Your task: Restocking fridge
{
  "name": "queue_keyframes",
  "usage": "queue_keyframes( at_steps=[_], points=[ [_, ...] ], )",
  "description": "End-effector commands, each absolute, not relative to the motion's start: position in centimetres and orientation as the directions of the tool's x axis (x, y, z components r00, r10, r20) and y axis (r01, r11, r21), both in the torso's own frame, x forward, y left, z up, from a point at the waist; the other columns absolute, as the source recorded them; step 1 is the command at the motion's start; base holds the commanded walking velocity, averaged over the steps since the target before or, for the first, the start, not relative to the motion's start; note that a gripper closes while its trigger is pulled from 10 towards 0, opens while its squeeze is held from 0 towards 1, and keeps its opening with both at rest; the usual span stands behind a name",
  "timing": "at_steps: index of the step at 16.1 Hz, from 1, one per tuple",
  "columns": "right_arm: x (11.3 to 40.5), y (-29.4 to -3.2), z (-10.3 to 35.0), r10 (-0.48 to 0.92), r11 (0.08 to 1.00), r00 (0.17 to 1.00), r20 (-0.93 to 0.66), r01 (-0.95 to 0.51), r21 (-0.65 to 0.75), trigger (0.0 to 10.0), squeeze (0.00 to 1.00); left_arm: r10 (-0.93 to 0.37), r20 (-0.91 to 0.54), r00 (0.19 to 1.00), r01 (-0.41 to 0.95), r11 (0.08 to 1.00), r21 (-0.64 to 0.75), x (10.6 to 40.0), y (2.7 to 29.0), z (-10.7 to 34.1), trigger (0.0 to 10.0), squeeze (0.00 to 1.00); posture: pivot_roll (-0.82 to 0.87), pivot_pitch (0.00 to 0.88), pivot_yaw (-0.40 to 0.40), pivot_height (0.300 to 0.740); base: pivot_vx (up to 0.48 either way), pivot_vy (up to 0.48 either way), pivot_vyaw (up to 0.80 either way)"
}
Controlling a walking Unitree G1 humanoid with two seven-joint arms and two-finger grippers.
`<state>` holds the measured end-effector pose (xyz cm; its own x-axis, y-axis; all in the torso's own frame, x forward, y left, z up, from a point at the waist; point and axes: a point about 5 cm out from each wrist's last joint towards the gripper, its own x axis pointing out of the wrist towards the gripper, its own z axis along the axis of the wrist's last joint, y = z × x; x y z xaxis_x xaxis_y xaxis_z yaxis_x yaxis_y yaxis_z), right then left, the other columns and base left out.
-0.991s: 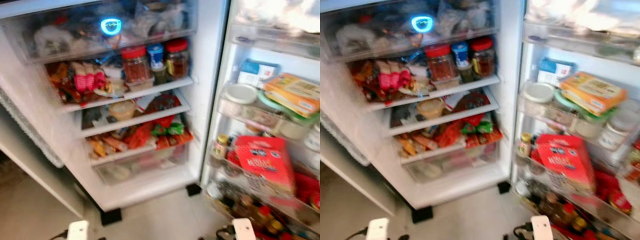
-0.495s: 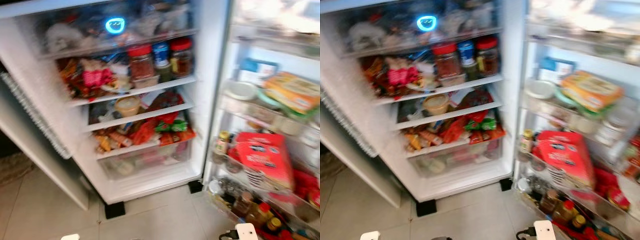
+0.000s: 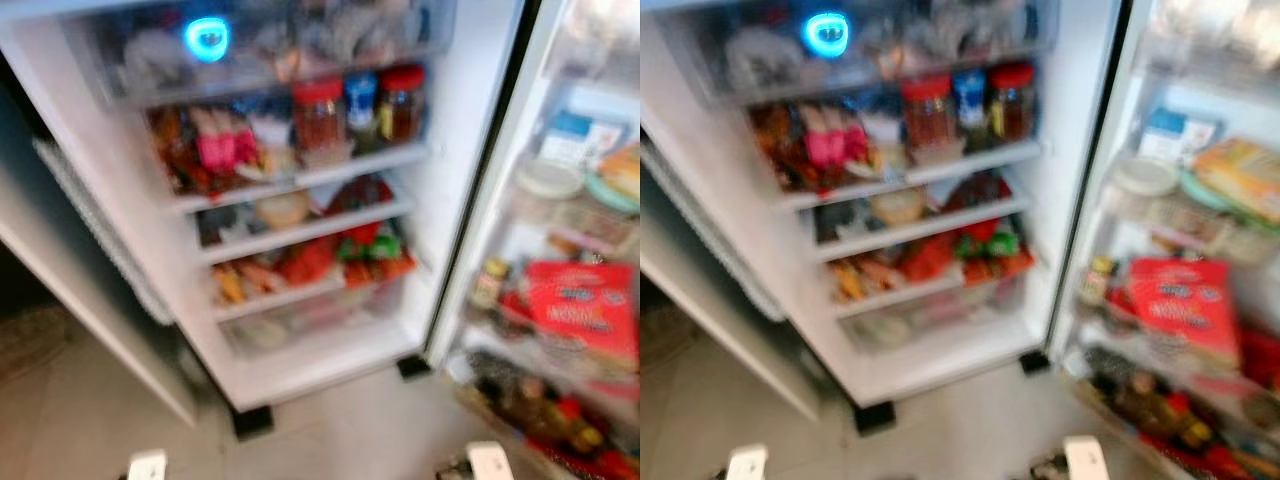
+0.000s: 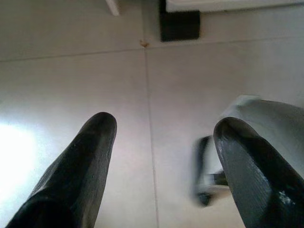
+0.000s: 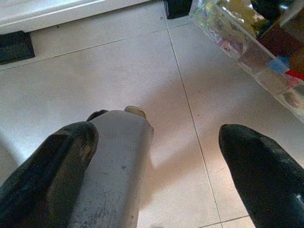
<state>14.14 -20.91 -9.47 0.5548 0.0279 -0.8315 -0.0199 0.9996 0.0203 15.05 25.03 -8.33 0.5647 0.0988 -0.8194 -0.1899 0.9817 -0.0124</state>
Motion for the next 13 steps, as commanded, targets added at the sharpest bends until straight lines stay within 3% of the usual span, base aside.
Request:
queue_keyframes(
  at_steps=[1, 11, 13],
  points=[
    [12.50, -20.12, -10.25, 0.048, 0.999, 0.493, -0.869, -0.025, 0.041, 10.0, 0.00, 0.118, -0.827, 0.549, -0.193, 0.981, 0.011, 14.55, 25.72, -8.34, 10.0, 0.00, -0.15, 0.000, 0.059, 0.653, 0.000, 0.476, 0.00],
    [12.65, -20.24, -10.18, 0.048, 0.999, 0.497, -0.867, -0.025, 0.041, 10.0, 0.00, 0.115, -0.830, 0.546, -0.194, 0.981, 0.008, 14.60, 25.47, -8.41, 10.0, 0.00, -0.14, 0.000, 0.055, 0.653, 0.000, 0.466, 0.00],
    [12.71, -20.28, -10.17, 0.046, 0.999, 0.496, -0.867, -0.024, 0.039, 10.0, 0.00, 0.114, -0.829, 0.547, -0.183, 0.983, 0.015, 14.72, 25.32, -8.41, 10.0, 0.00, -0.14, 0.000, 0.055, 0.653, 0.000, 0.000, 0.00]
  ],
)
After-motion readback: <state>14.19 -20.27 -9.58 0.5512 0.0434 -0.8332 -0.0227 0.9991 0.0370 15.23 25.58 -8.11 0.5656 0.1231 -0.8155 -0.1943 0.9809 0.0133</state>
